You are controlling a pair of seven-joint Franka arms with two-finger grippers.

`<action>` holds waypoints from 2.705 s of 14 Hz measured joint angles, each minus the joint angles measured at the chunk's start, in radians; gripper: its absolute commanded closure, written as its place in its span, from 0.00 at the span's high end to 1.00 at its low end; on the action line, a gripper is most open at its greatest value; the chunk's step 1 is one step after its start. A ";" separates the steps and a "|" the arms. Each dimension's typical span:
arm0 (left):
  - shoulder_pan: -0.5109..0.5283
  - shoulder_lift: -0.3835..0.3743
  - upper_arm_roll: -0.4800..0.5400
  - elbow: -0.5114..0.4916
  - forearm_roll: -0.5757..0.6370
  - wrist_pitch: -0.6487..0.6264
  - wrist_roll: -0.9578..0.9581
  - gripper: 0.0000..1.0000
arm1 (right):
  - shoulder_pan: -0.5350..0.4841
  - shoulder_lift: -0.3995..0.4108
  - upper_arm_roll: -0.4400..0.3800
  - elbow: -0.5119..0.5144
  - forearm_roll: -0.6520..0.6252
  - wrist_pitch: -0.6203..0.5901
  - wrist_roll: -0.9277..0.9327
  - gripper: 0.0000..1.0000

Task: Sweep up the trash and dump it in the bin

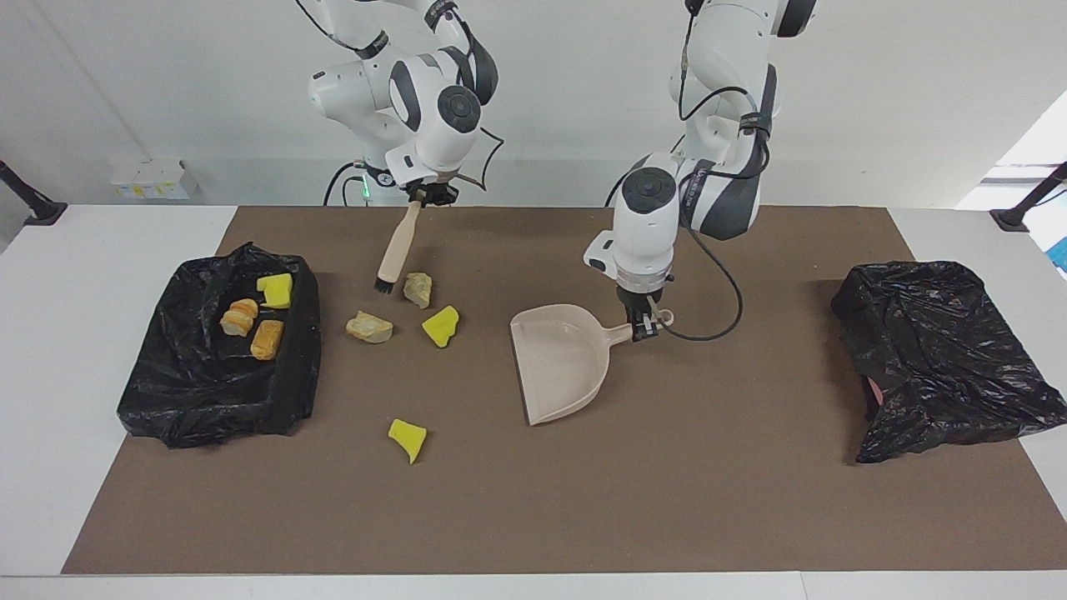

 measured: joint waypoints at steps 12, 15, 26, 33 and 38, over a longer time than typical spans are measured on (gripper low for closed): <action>-0.061 -0.072 0.001 -0.114 0.003 0.036 0.001 0.00 | -0.092 0.132 0.014 0.008 0.158 0.259 -0.155 0.00; -0.061 -0.072 0.001 -0.121 0.003 0.055 0.001 0.00 | -0.097 0.186 0.009 0.063 0.160 0.302 -0.274 0.00; -0.061 -0.075 0.002 -0.152 0.003 0.120 -0.009 0.00 | 0.042 0.213 0.014 0.095 0.289 0.323 -0.421 0.00; -0.063 -0.078 -0.002 -0.161 0.001 0.141 -0.057 0.00 | 0.082 0.292 0.016 0.296 0.304 0.231 -0.424 0.00; -0.063 -0.078 0.001 -0.168 -0.029 0.148 -0.077 0.00 | 0.079 0.368 0.007 0.425 0.298 0.203 -0.424 0.00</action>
